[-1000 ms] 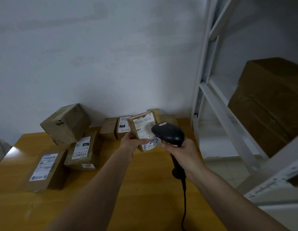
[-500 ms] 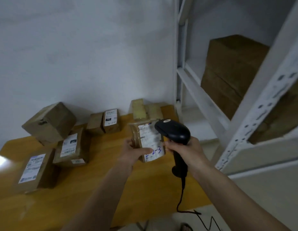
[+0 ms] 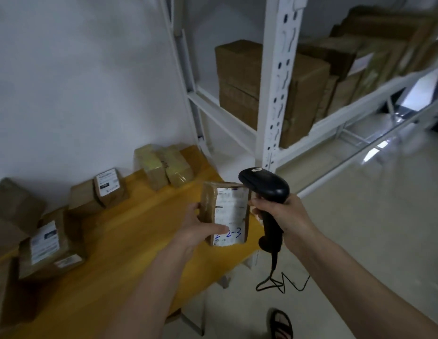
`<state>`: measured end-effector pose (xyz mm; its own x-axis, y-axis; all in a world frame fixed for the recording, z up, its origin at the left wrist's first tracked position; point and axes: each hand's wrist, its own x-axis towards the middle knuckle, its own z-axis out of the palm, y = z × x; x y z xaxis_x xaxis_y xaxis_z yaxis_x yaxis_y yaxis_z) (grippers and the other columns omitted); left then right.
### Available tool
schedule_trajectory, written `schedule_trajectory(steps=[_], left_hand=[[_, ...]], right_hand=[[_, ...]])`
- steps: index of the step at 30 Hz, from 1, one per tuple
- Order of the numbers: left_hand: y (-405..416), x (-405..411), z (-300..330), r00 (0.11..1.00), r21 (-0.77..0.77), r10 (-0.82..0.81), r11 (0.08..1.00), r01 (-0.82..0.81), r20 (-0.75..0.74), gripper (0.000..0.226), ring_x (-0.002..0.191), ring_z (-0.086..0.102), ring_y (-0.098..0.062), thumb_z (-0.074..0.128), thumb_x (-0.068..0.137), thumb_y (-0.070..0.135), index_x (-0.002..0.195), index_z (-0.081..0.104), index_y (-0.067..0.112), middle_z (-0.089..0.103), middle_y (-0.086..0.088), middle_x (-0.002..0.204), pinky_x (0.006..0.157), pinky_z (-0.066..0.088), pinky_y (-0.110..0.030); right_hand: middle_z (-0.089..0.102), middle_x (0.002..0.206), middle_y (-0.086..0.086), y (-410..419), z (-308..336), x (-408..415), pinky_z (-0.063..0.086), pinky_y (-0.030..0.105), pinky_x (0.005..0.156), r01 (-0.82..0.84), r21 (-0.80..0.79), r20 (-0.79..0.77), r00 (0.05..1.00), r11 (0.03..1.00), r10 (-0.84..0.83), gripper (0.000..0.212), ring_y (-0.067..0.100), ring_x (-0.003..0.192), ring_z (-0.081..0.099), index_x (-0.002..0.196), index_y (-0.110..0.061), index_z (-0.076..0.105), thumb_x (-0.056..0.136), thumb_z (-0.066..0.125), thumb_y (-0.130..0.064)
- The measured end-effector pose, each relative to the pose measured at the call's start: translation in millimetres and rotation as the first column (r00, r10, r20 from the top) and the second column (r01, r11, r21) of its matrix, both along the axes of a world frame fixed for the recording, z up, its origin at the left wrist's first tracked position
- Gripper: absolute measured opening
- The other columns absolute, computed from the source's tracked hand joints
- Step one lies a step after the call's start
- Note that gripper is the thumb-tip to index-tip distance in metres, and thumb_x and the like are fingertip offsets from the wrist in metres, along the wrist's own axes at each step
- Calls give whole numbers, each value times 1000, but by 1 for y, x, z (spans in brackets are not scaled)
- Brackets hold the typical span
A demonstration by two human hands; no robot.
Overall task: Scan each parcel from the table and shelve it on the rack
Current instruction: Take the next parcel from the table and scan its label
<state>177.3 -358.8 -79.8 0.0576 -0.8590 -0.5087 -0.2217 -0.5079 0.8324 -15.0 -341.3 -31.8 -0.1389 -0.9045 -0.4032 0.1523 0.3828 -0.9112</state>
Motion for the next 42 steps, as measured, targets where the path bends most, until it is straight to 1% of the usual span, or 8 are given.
schedule_trajectory(steps=[6, 10, 15, 19, 23, 30, 36, 42], left_hand=[[15, -47, 16, 983, -11, -172, 985, 172, 61, 98, 101, 59, -16, 89, 66, 15, 145, 32, 20, 57, -5, 129, 62, 50, -19], [17, -87, 26, 960, -15, -257, 965, 260, 111, 95, 112, 59, -20, 85, 72, 21, 148, 29, 21, 54, -4, 135, 81, 53, -29], [14, -158, 46, 948, -72, -292, 951, 302, 126, 83, 88, 54, -5, 79, 79, 23, 147, 31, 22, 51, 2, 118, 63, 41, -18], [12, -224, 60, 941, -100, -306, 942, 322, 146, 82, 94, 57, -11, 75, 81, 25, 148, 28, 22, 54, 4, 118, 72, 43, -24], [8, -288, 73, 948, -124, -289, 944, 305, 129, 75, 83, 59, -7, 68, 83, 20, 146, 28, 22, 54, 14, 95, 59, 43, -21], [-2, -386, 81, 971, -153, -235, 959, 239, 46, 84, 99, 66, -19, 68, 60, 33, 138, 36, 26, 66, 2, 109, 97, 52, -42], [-10, -445, 83, 979, -187, -200, 961, 203, 36, 98, 104, 65, -20, 73, 58, 42, 144, 30, 26, 66, -3, 117, 102, 47, -42], [-41, -503, 79, 975, -316, -204, 923, 221, 84, 86, 104, 63, -19, 81, 75, 32, 144, 29, 25, 61, 1, 116, 99, 49, -41]], right_hand=[[65, 79, 15, 28, 12, -40, 52, 34, 74, 116, -22, 23, 993, 993, -116, 8, 25, 74, 60, 85, -5, 68, 79, 71, 0], [59, 81, 18, 43, 23, -76, 47, 36, 75, 160, -58, 37, 987, 985, -158, 8, 28, 77, 54, 77, -5, 65, 80, 70, 1], [62, 80, 18, 56, 30, -139, 51, 32, 71, 253, -93, 88, 966, 963, -245, 8, 24, 73, 59, 84, -2, 67, 80, 69, 5], [63, 76, 15, 61, 36, -201, 51, 36, 73, 312, -112, 121, 947, 943, -299, 10, 24, 70, 60, 79, -2, 67, 77, 70, 7], [64, 70, 11, 61, 44, -266, 51, 30, 67, 320, -153, 131, 944, 935, -302, 10, 20, 63, 61, 79, -3, 67, 78, 70, 7], [65, 82, 15, 59, 53, -370, 51, 25, 64, 323, -181, 153, 942, 929, -298, 11, 22, 67, 61, 81, -3, 66, 78, 69, 7], [67, 85, 17, 52, 55, -433, 51, 35, 77, 365, -161, 200, 922, 917, -332, 12, 24, 71, 62, 81, -4, 66, 77, 70, 7], [66, 83, 16, 32, 48, -481, 51, 33, 71, 408, -154, 220, 902, 900, -371, 11, 25, 70, 62, 80, -5, 66, 77, 69, 5]])
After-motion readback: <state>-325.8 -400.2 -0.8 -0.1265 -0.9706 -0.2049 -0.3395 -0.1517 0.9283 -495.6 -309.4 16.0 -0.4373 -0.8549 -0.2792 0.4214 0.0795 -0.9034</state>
